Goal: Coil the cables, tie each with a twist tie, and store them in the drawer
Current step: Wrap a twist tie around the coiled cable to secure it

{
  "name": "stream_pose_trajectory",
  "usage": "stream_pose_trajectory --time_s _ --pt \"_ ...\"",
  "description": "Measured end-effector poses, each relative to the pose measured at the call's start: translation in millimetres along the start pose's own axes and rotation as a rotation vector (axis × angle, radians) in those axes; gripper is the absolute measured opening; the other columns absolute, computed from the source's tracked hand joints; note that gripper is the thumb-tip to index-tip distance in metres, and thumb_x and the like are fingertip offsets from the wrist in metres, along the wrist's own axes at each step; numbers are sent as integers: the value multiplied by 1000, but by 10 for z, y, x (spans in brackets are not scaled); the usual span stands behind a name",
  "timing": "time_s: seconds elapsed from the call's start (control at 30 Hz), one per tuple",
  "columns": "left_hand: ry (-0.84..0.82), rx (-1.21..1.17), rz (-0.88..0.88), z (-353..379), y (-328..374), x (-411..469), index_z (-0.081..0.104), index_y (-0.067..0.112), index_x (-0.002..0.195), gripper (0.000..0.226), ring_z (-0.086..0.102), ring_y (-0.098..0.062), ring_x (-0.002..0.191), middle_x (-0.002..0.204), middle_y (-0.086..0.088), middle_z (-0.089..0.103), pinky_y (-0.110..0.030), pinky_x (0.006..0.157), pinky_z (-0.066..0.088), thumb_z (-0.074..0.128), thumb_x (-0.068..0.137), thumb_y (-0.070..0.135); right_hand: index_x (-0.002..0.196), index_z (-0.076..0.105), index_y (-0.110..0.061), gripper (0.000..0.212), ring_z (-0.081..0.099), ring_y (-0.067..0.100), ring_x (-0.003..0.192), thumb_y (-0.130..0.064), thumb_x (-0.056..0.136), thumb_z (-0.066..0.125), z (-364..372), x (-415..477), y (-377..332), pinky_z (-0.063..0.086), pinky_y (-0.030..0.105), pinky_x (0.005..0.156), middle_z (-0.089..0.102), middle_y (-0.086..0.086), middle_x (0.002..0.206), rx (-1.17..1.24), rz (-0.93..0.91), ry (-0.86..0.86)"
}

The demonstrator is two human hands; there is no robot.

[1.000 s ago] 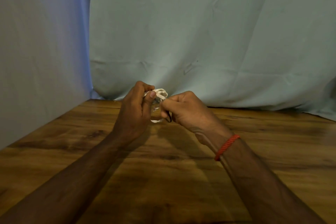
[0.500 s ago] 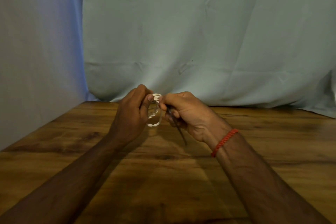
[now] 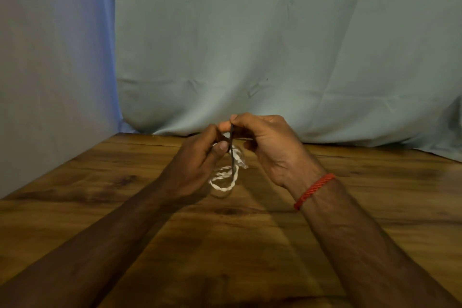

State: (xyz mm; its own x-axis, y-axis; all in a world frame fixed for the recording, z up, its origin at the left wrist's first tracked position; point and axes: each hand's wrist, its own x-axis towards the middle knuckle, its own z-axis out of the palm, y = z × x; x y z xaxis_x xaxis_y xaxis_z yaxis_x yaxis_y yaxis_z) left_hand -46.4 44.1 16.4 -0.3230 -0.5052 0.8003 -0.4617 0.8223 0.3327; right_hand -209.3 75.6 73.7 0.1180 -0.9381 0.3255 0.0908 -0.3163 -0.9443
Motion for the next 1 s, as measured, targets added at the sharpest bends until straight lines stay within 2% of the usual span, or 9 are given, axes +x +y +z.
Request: stream_pose_trajectory --time_s 0.07,0.13,0.27,0.4,0.53,0.67,0.77,0.87,1.0 --pt "-42 -38 0 28 49 0 53 20 96 22 59 -8 76 83 10 61 -30 64 45 43 101 38 80 76 -10 15 71 22 90 -17 87 65 -52 22 4 46 40 90 77 15 96 -33 -20 58" --pt "-58 -41 -7 40 88 14 49 34 91 11 59 -5 76 82 18 61 -28 65 45 46 99 40 73 74 -12 16 71 27 100 -16 86 66 -79 39 0 45 46 101 78 14 94 -46 -17 86" --pt "-49 -50 -18 61 183 32 52 40 86 14 61 -4 76 81 25 62 -30 66 46 55 97 32 60 75 -14 28 72 16 85 -15 86 65 -96 50 1 45 49 107 78 8 86 -20 9 83" --pt "-4 -132 -25 94 210 18 54 27 78 18 54 -1 64 70 17 59 -22 60 40 59 95 24 77 77 -11 24 71 13 86 -24 92 63 -108 49 45 45 41 98 79 3 88 -15 29 54" --pt "54 -218 -54 150 257 0 54 22 75 20 53 2 58 65 18 59 -13 58 38 60 93 17 91 79 -9 36 72 18 97 -38 97 59 -149 71 76 46 41 96 79 3 93 -79 37 1" --pt "106 -313 -91 114 238 6 54 19 78 16 50 1 51 59 16 58 -17 53 37 62 91 23 102 77 -4 33 71 25 106 -28 100 55 -185 70 131 49 49 100 77 11 102 -55 53 -44" --pt "151 -420 -134 81 245 24 53 12 87 14 49 0 48 56 10 58 -18 50 38 64 88 20 109 75 -5 34 71 22 102 -27 100 52 -228 81 154 52 41 89 76 12 107 10 75 -109" --pt "144 -504 -131 57 276 43 50 11 95 13 53 0 48 63 8 64 -14 50 40 62 89 14 117 73 -8 33 69 20 101 -20 96 49 -267 95 168 51 36 84 74 12 115 25 82 -189" --pt "146 -452 -115 55 273 54 55 12 86 8 49 1 48 56 13 58 -14 51 38 61 90 12 120 71 -6 30 71 20 89 -4 92 60 -267 121 248 56 29 73 75 17 110 -12 17 -165"
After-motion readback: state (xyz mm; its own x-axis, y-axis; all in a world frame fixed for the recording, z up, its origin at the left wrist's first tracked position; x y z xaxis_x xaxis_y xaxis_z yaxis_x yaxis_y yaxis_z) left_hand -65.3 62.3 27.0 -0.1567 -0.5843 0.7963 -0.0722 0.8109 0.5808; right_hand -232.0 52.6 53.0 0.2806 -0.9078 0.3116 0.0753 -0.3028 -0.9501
